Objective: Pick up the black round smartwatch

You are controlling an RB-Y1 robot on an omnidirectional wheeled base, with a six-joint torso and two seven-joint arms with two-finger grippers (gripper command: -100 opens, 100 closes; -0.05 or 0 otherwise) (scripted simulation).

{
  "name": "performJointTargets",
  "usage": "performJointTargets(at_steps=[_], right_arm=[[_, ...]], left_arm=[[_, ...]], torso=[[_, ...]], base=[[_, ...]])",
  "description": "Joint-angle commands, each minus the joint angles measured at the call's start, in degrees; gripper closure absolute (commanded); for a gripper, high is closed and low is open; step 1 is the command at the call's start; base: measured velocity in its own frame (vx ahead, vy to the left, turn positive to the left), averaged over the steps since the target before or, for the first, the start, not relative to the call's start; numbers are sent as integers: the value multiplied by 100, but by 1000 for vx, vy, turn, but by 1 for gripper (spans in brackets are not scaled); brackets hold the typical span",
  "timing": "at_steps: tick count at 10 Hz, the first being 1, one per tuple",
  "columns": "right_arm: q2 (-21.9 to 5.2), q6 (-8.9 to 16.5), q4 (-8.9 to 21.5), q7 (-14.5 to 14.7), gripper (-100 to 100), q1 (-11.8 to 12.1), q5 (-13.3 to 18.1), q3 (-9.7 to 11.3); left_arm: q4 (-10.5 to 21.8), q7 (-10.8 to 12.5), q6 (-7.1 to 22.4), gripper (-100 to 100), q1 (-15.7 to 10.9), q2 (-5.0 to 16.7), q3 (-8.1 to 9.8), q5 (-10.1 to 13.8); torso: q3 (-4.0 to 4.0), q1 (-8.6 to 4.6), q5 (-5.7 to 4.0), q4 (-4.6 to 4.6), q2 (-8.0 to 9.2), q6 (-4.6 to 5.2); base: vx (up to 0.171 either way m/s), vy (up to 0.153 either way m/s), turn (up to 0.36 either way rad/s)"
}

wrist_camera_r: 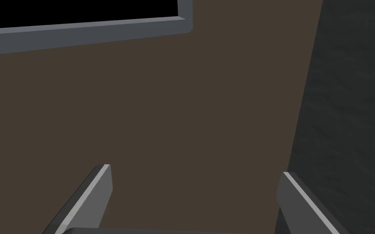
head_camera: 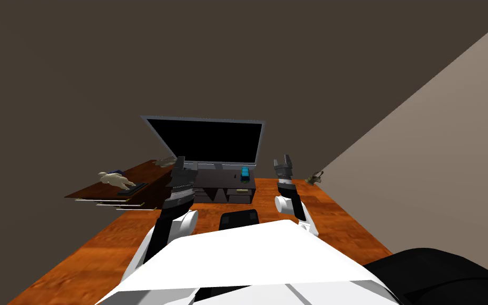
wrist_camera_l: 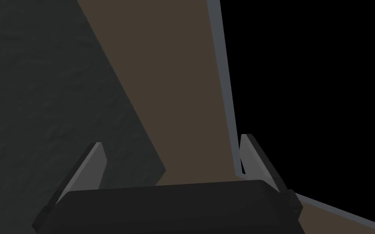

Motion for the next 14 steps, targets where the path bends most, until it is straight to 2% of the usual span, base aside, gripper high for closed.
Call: performJointTargets(at_steps=[1, 6, 8, 9, 14], right_arm=[[0, 0, 0, 0, 0, 0, 0, 0], [0, 0, 0, 0, 0, 0, 0, 0], [0, 0, 0, 0, 0, 0, 0, 0], [0, 0, 0, 0, 0, 0, 0, 0], [0, 0, 0, 0, 0, 0, 0, 0]], left_arm=[[138, -4, 131, -100, -89, 266, 23, 4], [727, -23, 713, -100, -485, 660, 123, 23], [1042, -34, 1009, -100, -703, 738, 179, 33], [1042, -34, 1037, -100, -703, 738, 179, 33], [1912, -64, 1963, -100, -1340, 830, 344, 61]], torso=[[0, 0, 0, 0, 0, 0], [-2, -1, 0, -1, -4, 1], [-3, -1, 0, -1, -5, 1], [-4, -1, 0, -2, -6, 1], [-4, -3, -1, -2, -7, 1]], base=[[3, -4, -62], [6, -5, -85], [8, -7, -109], [6, -3, -34], [11, -7, -124]])
